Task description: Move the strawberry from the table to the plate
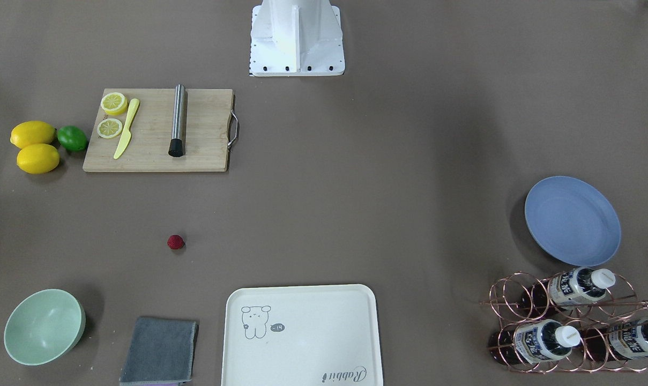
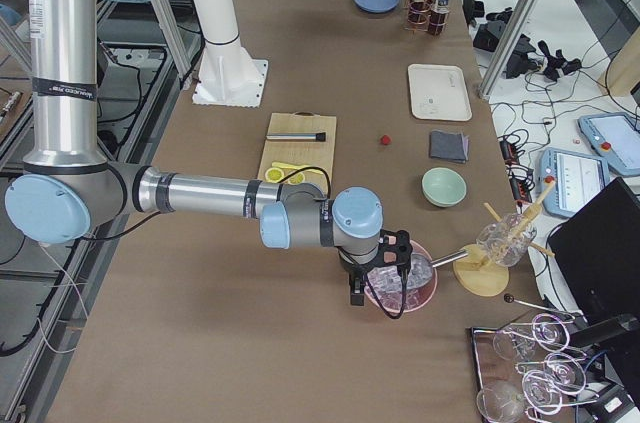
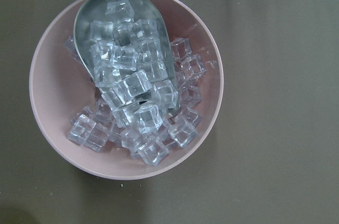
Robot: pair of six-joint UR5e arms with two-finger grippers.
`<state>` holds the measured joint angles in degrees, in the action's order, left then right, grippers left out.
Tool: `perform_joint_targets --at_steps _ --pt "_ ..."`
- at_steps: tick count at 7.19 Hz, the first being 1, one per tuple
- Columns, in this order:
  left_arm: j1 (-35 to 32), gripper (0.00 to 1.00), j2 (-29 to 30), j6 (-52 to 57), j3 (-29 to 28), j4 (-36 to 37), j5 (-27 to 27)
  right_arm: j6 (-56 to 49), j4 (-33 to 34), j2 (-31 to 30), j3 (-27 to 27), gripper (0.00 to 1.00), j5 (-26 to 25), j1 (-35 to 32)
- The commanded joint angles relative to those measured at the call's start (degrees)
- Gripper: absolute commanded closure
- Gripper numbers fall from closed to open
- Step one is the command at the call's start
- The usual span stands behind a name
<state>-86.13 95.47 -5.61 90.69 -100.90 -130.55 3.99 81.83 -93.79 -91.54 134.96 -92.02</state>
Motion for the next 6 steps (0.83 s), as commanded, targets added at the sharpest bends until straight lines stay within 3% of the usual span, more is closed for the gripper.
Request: perform_joint_targets --at_steps 1,6 --pt "-0.09 0.02 -0.11 -0.01 0.01 0.00 0.03 -0.04 0.00 -0.17 -0.13 0.00 0.04 0.00" --pt "0.00 0.02 0.15 -0.01 1.75 0.18 -0.40 -0.04 0.00 -0.08 -0.40 0.00 -0.05 0.00"
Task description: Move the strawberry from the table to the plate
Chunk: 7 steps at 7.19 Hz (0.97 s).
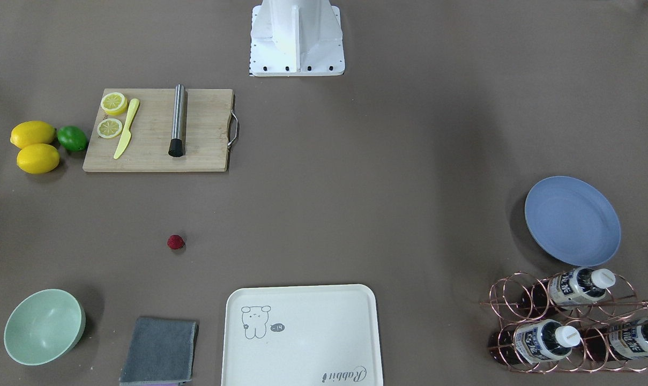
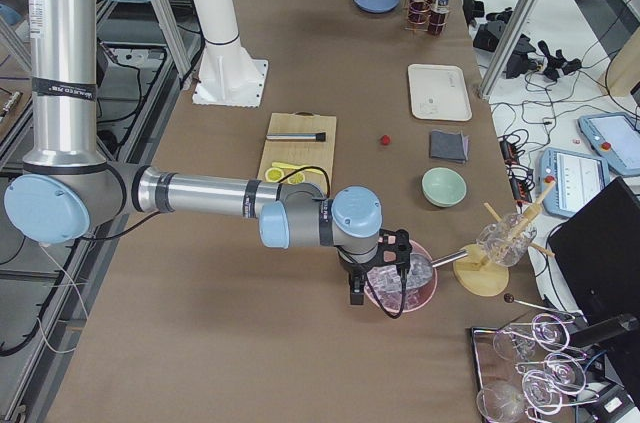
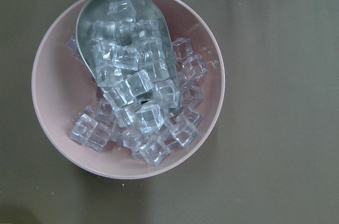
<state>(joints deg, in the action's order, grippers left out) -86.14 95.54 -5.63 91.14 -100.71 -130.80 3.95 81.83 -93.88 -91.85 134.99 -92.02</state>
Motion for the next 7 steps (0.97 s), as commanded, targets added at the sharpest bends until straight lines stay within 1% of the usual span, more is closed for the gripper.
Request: perform_joint_targets --at_steps 1,2,3,4,5,6,7 --pt "0.09 0.02 0.43 0.00 0.89 -0.45 0.19 0.09 -0.09 0.01 -0.17 0.00 -0.08 0.00" --pt "0.27 0.02 1.13 0.44 1.14 -0.89 0.11 0.96 -0.09 0.18 -0.34 0.00 -0.08 0.00" --pt "1.40 0.02 1.66 0.61 0.62 -2.98 0.10 3.32 -0.09 0.45 -1.13 0.00 0.01 0.00" --pt "2.02 0.02 1.32 0.62 -0.25 -10.40 0.28 4.38 -0.17 1.23 -1.48 0.00 0.10 0.52" --pt "2.11 0.02 2.45 0.18 -4.87 -14.04 0.37 4.66 -0.18 2.46 -1.75 0.00 0.10 2.09" --pt "2.11 0.02 3.07 0.35 -7.88 -15.73 0.28 6.83 -0.18 4.65 -1.92 0.00 0.27 3.50" --pt "2.11 0.02 2.90 0.18 -9.39 -18.27 0.37 8.94 -0.18 6.41 -2.80 0.00 0.36 5.87"
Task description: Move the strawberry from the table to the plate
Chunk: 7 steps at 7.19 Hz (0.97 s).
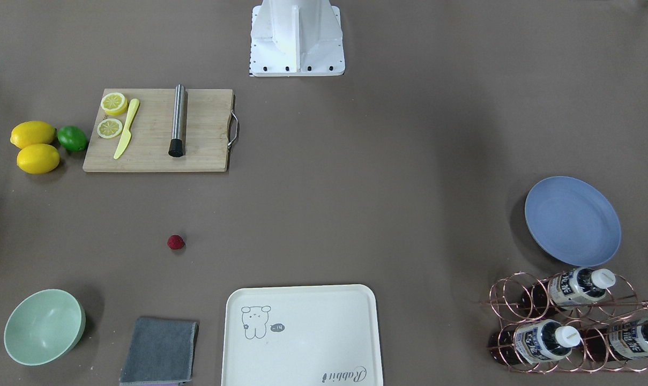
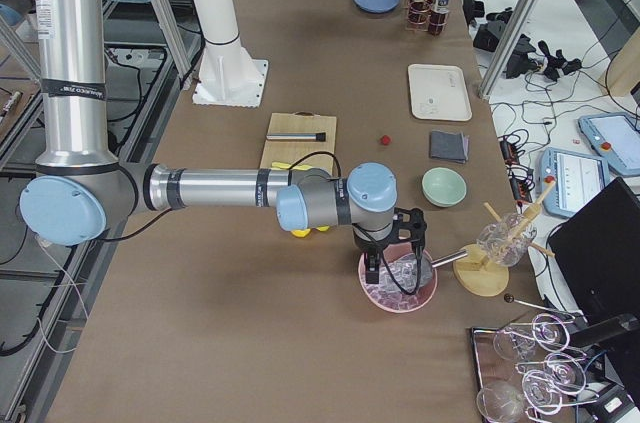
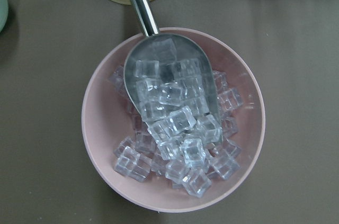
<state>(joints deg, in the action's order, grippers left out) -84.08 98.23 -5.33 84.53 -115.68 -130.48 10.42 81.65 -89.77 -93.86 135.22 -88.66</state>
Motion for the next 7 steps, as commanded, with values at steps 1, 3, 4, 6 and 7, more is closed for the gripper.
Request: perform_joint_targets --at_steps 1,3,4,6,7 --pt "0.05 0.02 0.21 -0.12 -3.57 -3.41 -0.03 6.32 0.00 4.41 -1.58 0.00 0.31 4.79" --pt "0.14 0.02 -0.31 -0.38 -4.46 -5.94 -0.03 18.26 -2.27 6.00 -5.36 0.00 0.22 11.29" --pt "0.49 0.02 -1.01 -5.00 -5.33 -9.00 -0.21 24.58 -6.55 6.27 -5.02 0.00 -0.47 14.54" --pt "6.88 0.02 -2.34 -16.43 -9.35 -21.45 0.05 32.08 -9.67 8.54 -4.93 0.00 -3.90 19.21" --pt "8.30 0.02 -2.34 -19.16 -11.47 -25.69 0.14 34.46 -9.67 9.25 -4.93 0.00 -5.21 21.06"
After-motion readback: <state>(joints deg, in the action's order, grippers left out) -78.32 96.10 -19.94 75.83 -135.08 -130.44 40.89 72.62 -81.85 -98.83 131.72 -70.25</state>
